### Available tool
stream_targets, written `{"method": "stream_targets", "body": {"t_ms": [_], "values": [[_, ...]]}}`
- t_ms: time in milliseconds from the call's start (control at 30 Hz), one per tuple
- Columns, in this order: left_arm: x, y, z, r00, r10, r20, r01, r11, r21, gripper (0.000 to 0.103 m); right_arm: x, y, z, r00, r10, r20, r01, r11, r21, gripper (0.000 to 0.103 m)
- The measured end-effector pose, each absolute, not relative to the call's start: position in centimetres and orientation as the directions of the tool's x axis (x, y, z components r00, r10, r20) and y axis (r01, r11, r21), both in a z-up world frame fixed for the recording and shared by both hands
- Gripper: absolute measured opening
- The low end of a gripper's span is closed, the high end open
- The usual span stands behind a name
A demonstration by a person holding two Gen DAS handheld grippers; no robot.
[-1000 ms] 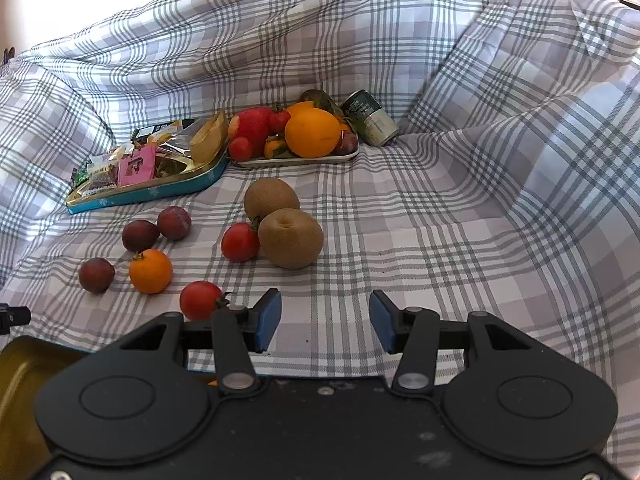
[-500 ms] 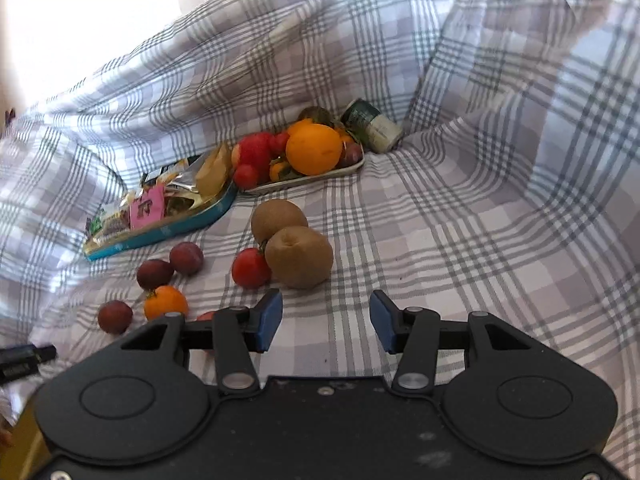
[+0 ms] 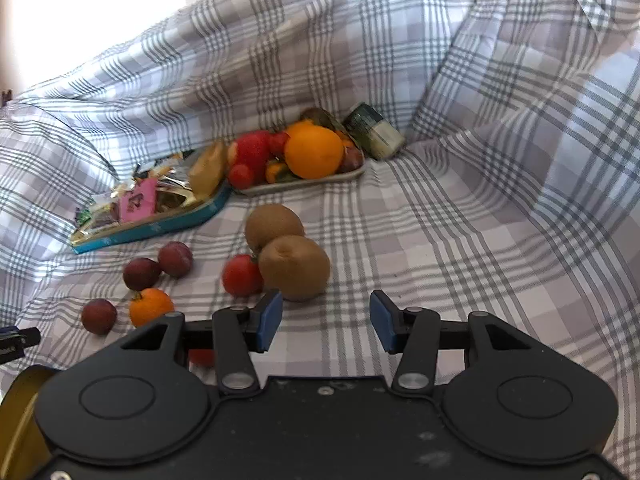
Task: Organize fruits
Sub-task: 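Move right tool to brown kiwi while left tool moves toward dark plum, then close the right gripper around the brown kiwi and lift it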
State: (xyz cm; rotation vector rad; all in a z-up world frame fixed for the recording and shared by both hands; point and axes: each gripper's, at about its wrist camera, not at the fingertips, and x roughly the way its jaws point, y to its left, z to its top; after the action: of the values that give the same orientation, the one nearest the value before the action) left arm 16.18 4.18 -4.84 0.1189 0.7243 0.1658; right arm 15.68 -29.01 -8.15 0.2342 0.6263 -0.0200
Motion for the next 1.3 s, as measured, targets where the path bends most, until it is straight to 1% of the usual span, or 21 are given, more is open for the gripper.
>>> {"method": "stream_targets", "body": {"t_ms": [100, 300, 433, 500, 533, 600, 767, 933, 1133, 1233, 1300], "values": [[16.4, 4.2, -4.6, 0.738, 0.194, -0.646, -0.111, 0.98, 0.167, 0.041, 16.0, -28.9, -7.9, 0.796, 0.03, -0.605, 0.107, 0.976, 0.189, 0.052], [16.7, 4.0, -4.8, 0.732, 0.18, -0.657, -0.088, 0.981, 0.171, 0.041, 16.6, -28.0, -6.4, 0.807, -0.037, -0.59, 0.096, 0.993, 0.069, 0.052], [16.9, 4.0, -4.9, 0.732, 0.181, -0.656, -0.09, 0.981, 0.169, 0.041, 17.7, -27.5, -5.3, 0.801, -0.036, -0.597, 0.068, 0.997, 0.03, 0.054], [17.2, 4.0, -5.0, 0.73, 0.179, -0.66, -0.094, 0.982, 0.163, 0.041, 18.4, -27.2, -4.9, 0.8, -0.024, -0.599, 0.051, 0.998, 0.029, 0.057], [17.3, 4.1, -5.0, 0.726, 0.181, -0.664, -0.097, 0.982, 0.162, 0.041, 18.9, -27.1, -4.8, 0.795, -0.014, -0.607, 0.041, 0.999, 0.031, 0.06], [17.6, 4.2, -5.2, 0.716, 0.186, -0.672, -0.104, 0.982, 0.16, 0.041, 20.2, -26.8, -4.9, 0.774, 0.01, -0.633, 0.011, 0.999, 0.03, 0.06], [17.6, 4.4, -5.4, 0.703, 0.196, -0.683, -0.121, 0.98, 0.157, 0.041, 23.0, -25.9, -6.2, 0.724, 0.017, -0.689, -0.02, 1.0, 0.004, 0.06], [17.7, 4.3, -5.4, 0.7, 0.194, -0.687, -0.116, 0.98, 0.159, 0.041, 25.2, -25.5, -7.9, 0.674, 0.038, -0.738, -0.029, 0.999, 0.024, 0.061], [17.6, 4.1, -5.5, 0.703, 0.193, -0.684, -0.104, 0.98, 0.169, 0.041, 26.7, -25.4, -9.4, 0.652, 0.029, -0.758, -0.02, 1.0, 0.021, 0.061], [17.6, 4.1, -5.4, 0.702, 0.188, -0.687, -0.101, 0.981, 0.166, 0.041, 27.3, -25.5, -10.1, 0.621, 0.032, -0.783, -0.01, 0.999, 0.033, 0.061], [17.7, 4.2, -5.4, 0.701, 0.186, -0.688, -0.099, 0.981, 0.164, 0.041, 27.3, -25.5, -10.3, 0.626, 0.032, -0.779, 0.0, 0.999, 0.042, 0.061]]}}
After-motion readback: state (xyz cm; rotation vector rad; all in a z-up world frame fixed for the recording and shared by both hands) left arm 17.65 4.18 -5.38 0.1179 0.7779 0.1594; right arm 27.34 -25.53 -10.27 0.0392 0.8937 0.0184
